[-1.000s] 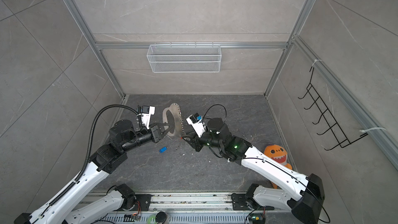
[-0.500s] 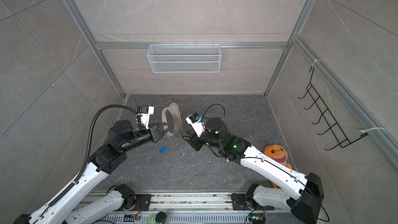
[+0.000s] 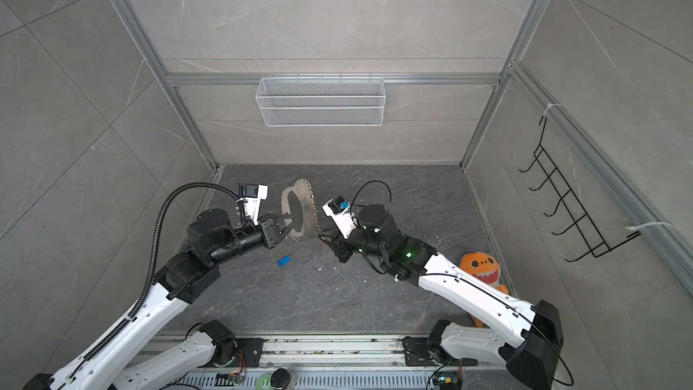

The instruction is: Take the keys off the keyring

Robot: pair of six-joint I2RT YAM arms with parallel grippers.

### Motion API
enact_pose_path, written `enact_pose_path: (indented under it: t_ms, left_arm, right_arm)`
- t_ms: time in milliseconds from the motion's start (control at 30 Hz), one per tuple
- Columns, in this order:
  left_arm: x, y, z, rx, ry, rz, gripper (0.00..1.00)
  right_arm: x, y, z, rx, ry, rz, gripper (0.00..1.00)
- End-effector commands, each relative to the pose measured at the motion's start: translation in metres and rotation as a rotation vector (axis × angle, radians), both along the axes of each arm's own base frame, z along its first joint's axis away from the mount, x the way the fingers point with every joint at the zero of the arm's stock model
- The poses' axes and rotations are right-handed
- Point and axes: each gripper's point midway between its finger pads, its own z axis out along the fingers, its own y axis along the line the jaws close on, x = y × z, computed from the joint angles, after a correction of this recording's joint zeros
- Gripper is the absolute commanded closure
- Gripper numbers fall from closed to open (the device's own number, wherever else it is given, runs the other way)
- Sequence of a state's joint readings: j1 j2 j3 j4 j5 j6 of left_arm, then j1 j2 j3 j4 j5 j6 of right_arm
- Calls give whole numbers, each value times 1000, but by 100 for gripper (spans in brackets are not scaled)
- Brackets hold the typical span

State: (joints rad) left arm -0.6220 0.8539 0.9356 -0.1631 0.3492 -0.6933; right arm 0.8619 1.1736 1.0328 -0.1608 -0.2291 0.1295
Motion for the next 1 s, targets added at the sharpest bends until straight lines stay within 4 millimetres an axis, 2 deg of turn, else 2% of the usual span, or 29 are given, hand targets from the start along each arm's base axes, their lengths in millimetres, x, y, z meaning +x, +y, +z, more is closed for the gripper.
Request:
enact_pose_path:
  t_ms: [0,300,500,833,967]
  left_arm:
    - [-8,1,31,-67,-73,-27,100]
    - [-7,3,31,-64,-67,-11,100]
    - [-5,9,28,-45,-65,26,100]
    - [-4,27,14,25,-49,109,64]
    - [-8,38,12,57,-58,143,57]
  right_arm:
    - [-2,8,18,33,-43,31,76]
    - [-5,6,19,25,-45,33,99]
    - [-13,1,20,7,-19,49,100]
    - [-25,-9,25,-47,24,74,100]
    - [-28,-11,31,-50,19,79,100]
